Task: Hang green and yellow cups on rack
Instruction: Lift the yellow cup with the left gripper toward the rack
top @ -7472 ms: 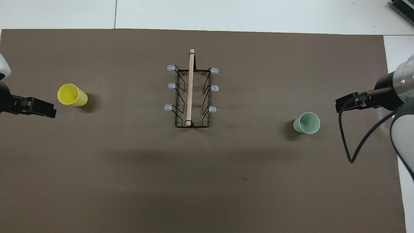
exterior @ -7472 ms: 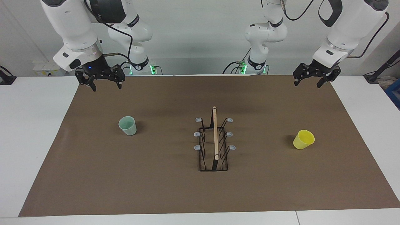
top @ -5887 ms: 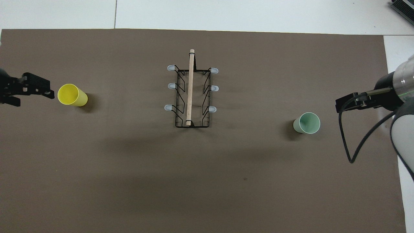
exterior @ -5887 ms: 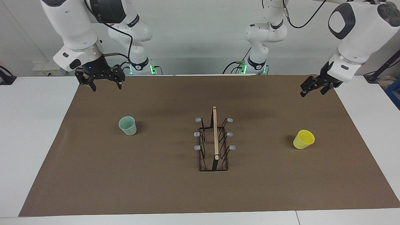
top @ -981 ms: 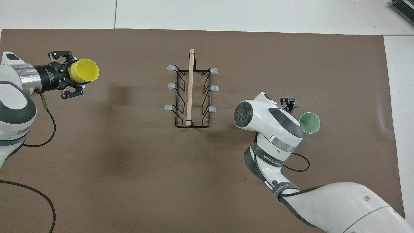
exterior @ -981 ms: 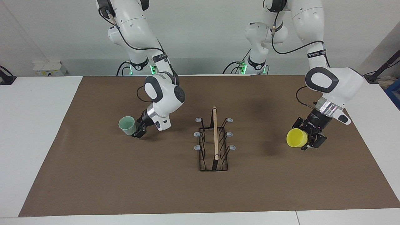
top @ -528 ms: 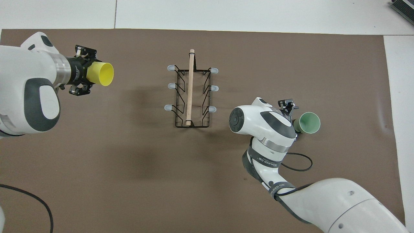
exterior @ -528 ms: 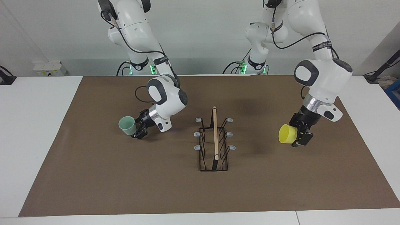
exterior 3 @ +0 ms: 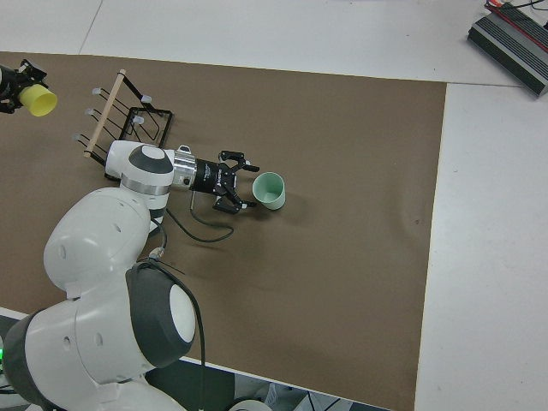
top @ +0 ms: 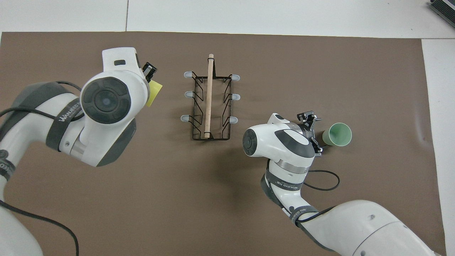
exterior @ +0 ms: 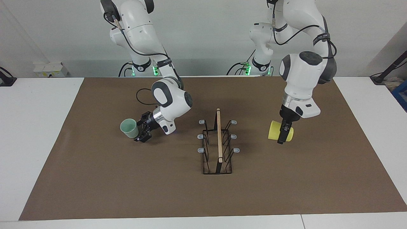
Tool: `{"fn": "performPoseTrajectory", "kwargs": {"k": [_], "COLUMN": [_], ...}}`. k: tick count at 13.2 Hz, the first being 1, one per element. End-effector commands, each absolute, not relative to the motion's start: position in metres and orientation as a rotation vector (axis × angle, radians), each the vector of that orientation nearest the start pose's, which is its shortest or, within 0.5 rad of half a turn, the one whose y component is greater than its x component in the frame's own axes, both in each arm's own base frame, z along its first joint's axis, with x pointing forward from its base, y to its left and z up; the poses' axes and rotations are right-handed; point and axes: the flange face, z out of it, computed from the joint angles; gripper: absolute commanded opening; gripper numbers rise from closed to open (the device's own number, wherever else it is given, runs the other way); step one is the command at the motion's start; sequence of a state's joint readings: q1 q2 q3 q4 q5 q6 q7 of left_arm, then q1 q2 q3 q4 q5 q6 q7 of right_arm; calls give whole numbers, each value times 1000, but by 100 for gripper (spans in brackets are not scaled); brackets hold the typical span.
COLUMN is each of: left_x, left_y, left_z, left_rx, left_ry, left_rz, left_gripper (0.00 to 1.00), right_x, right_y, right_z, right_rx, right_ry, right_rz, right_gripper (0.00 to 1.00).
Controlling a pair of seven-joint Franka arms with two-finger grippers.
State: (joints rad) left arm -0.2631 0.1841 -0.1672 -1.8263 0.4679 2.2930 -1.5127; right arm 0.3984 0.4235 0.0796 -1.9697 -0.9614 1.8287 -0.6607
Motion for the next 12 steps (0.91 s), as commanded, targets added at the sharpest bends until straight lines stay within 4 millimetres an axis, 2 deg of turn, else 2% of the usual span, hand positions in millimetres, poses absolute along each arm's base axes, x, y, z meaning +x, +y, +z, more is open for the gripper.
{"fn": "performPoseTrajectory", "kwargs": {"k": [1,2,4,7,8,10,12], "left_x": [555,540,515,497,493,492,492], "left_y": [-272,-281,-298,-322,-330,-329,-330], "left_z": [465,459,452,449,448,441,437], "left_rx": [-2796,-2789,-2752,-2753,-2773,-2768,-2731], "left_ry": [-1071,-972,-908,-852,-832,-808,-809], "left_rz": [-815,-845,-940,-1009,-1014,-1013,-1087], "left_gripper": [0,0,0,0,0,0,0], "right_x": [528,523,512,501,499,500,503], "right_y": [201,201,202,200,200,197,193], "right_z": [244,241,235,230,229,231,231], "right_rx": [1482,1477,1458,1417,1399,1366,1338], "right_ry": [1733,1736,1750,1761,1763,1761,1768], "right_rz": [-738,-747,-760,-778,-783,-794,-798], "right_gripper": [100,100,100,100,100,100,100]}}
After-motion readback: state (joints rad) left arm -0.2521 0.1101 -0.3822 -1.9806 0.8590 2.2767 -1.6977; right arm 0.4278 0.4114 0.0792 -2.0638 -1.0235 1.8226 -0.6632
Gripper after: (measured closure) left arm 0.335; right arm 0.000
